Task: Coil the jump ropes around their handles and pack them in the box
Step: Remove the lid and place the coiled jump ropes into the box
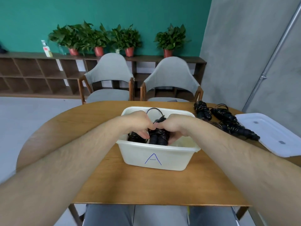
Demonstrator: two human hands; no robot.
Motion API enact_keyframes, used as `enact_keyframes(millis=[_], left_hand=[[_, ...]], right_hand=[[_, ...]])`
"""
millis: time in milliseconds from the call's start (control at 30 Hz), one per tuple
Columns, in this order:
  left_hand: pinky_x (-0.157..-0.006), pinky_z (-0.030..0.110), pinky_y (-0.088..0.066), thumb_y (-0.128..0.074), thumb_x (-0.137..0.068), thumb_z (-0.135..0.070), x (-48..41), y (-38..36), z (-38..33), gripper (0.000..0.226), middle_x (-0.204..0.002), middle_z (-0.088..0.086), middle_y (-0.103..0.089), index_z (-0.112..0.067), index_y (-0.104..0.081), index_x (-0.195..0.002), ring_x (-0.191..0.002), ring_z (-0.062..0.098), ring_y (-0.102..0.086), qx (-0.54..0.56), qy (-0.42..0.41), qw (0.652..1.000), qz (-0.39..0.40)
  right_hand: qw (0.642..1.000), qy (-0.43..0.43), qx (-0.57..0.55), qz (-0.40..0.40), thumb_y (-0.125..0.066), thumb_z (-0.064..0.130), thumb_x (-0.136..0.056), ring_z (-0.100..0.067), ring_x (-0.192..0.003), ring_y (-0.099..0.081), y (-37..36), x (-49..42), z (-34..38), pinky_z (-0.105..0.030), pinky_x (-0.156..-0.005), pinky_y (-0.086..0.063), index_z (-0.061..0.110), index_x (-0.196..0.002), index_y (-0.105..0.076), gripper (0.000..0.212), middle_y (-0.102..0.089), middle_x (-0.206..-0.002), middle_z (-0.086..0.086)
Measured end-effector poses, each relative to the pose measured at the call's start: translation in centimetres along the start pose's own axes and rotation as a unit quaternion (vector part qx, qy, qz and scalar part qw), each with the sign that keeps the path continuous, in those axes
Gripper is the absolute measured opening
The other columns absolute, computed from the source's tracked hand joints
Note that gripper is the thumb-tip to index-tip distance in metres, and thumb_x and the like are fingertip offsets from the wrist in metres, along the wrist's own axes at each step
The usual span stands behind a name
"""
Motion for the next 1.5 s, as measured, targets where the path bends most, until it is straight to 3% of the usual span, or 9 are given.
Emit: enact_keyframes(millis=[233,400,567,767,833,1033,1200,1333,1500], left_hand=[[-0.088,0.038,-0.061,-0.074,-0.086,-0.005,-3.7,-0.8,1.0,0.034,-0.092,0.022,-0.076,0.012,-0.063,-0.113,-0.085,0.025,-0.077,-0.034,0.045,0.998,0.030],[-0.074,0.026,-0.061,-0.075,-0.088,-0.017,-4.2,-0.7,1.2,0.029,-0.079,0.010,-0.076,0.003,-0.067,-0.108,-0.072,0.017,-0.075,-0.105,0.055,0.992,0.040],[-0.076,0.025,-0.059,-0.074,-0.091,-0.026,-4.3,-1.5,1.8,0.028,-0.087,0.005,-0.076,-0.004,-0.070,-0.107,-0.071,0.014,-0.073,-0.170,0.054,0.983,0.048],[-0.099,0.034,-0.055,-0.061,-0.100,-0.018,-4.2,-1.8,1.9,0.028,-0.109,0.012,-0.076,0.000,-0.070,-0.118,-0.105,0.025,-0.072,-0.203,0.041,0.977,0.051],[-0.097,0.034,-0.055,-0.057,-0.101,-0.018,-3.9,-2.1,2.0,0.028,-0.113,0.013,-0.075,0.000,-0.071,-0.116,-0.108,0.026,-0.071,-0.249,0.024,0.966,0.062],[-0.083,0.033,-0.052,-0.051,-0.104,-0.028,-2.9,-1.9,1.6,0.031,-0.116,0.011,-0.072,-0.008,-0.070,-0.119,-0.103,0.026,-0.067,-0.360,-0.008,0.930,0.080],[-0.074,0.037,-0.050,-0.045,-0.107,-0.031,-2.5,-2.1,1.1,0.030,-0.096,0.004,-0.067,-0.011,-0.068,-0.105,-0.086,0.021,-0.061,-0.350,-0.044,0.936,0.004],[-0.071,0.034,-0.047,-0.044,-0.105,-0.029,-2.7,-2.6,-0.8,0.028,-0.091,0.004,-0.066,-0.015,-0.063,-0.089,-0.086,0.023,-0.061,-0.206,-0.124,0.962,-0.127],[-0.068,0.033,-0.045,-0.044,-0.104,-0.023,-2.4,-4.5,-6.1,0.025,-0.089,0.002,-0.065,-0.011,-0.064,-0.096,-0.084,0.022,-0.059,-0.136,-0.214,0.946,-0.204]], right_hand=[[0.992,-0.061,0.080,0.072,-0.046,0.025,-0.107,-0.027,-0.123,-0.057,-1.6,-3.7,0.0,-0.027,-0.073,-0.057,0.006,-0.138,-0.049,0.036,-0.054,-0.137,-0.012],[0.992,-0.086,0.057,0.072,-0.045,0.021,-0.107,-0.025,-0.107,-0.059,-1.6,-4.9,-0.6,-0.031,-0.081,-0.056,0.010,-0.097,-0.057,0.019,-0.057,-0.119,-0.009],[0.991,-0.083,0.062,0.084,-0.049,0.019,-0.106,-0.023,-0.112,-0.061,-2.3,-6.4,-1.7,-0.034,-0.098,-0.054,0.007,-0.135,-0.053,0.031,-0.060,-0.130,-0.009],[0.992,-0.048,0.058,0.096,-0.047,0.010,-0.106,-0.025,-0.112,-0.062,-2.0,-6.2,-2.1,-0.034,-0.098,-0.054,0.005,-0.129,-0.054,0.024,-0.062,-0.120,-0.010],[0.989,-0.037,0.105,0.095,-0.047,0.016,-0.107,-0.025,-0.107,-0.061,-2.2,-6.0,-2.2,-0.030,-0.086,-0.057,0.003,-0.131,-0.052,0.028,-0.061,-0.118,-0.009],[0.947,-0.020,0.314,0.060,-0.044,0.048,-0.104,-0.029,-0.104,-0.066,-2.2,-5.6,-1.9,-0.038,-0.102,-0.052,0.004,-0.124,-0.056,0.050,-0.065,-0.122,-0.014],[0.907,0.072,0.404,-0.095,-0.054,0.052,-0.098,-0.022,-0.073,-0.062,-1.1,-4.5,-1.2,-0.031,-0.064,-0.048,0.011,-0.080,-0.058,0.045,-0.064,-0.080,-0.004],[0.898,0.188,0.338,-0.211,-0.048,0.031,-0.097,-0.025,-0.085,-0.057,0.8,-3.3,-1.0,-0.028,-0.066,-0.042,0.017,-0.081,-0.059,0.025,-0.060,-0.086,-0.002],[0.839,0.319,0.238,-0.372,-0.049,0.031,-0.095,-0.019,-0.066,-0.056,5.8,0.6,-3.8,-0.030,-0.057,-0.041,0.020,-0.078,-0.063,0.024,-0.060,-0.069,0.005]])
Point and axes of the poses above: each hand's wrist, its own x-axis away from the middle knuckle, its own y-axis out of the back of the hand, z = x × y, the point moved 2 cm from there along -x, towards the middle knuckle
